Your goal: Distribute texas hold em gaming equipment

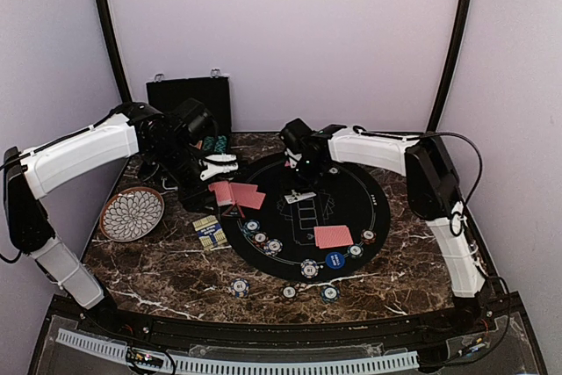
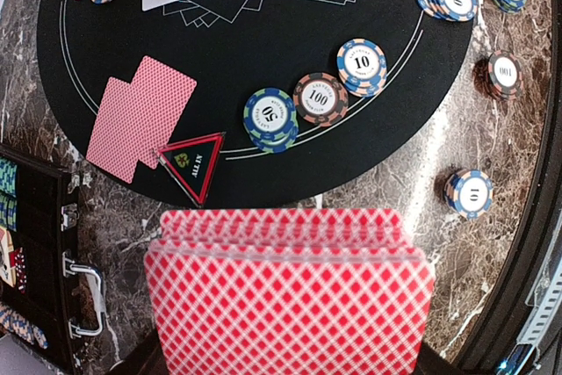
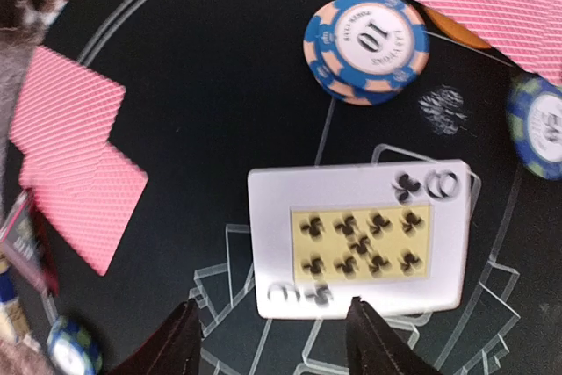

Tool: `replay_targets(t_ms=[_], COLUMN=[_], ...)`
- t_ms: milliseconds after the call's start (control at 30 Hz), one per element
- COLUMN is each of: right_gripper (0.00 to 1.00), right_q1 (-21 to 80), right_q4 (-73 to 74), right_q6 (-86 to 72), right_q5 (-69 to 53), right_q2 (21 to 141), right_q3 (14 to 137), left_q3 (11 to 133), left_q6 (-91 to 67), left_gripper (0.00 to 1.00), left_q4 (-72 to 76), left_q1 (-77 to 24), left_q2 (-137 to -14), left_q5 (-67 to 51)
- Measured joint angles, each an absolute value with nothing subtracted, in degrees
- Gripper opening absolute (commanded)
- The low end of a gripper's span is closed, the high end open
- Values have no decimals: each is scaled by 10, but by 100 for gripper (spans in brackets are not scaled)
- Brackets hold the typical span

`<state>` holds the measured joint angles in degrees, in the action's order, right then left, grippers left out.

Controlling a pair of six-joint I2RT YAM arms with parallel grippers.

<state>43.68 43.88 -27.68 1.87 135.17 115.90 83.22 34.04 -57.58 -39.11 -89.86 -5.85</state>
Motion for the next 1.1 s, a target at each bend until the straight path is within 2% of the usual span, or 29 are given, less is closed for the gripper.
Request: replay_targets(t_ms=[167, 333, 633, 1100], right_gripper=[63, 57, 50, 43], right_q1=[417, 413, 413, 410], right_q4=[371, 307, 255, 116], right_q6=[-284, -288, -305, -330], right_q5=[-34, -70, -95, -106], right_q2=[1232, 1143, 1131, 1078], right_q3=[1039, 927, 752, 632], left_q3=[832, 832, 832, 833], left_q6=[340, 340, 341, 341], left_gripper=[0, 0, 0, 0], left_q4=[-576, -576, -584, -586], left_q1=[-391, -391, -391, -391], left_q2=[-899, -899, -899, -899], left_q5=[-57, -55, -55, -55])
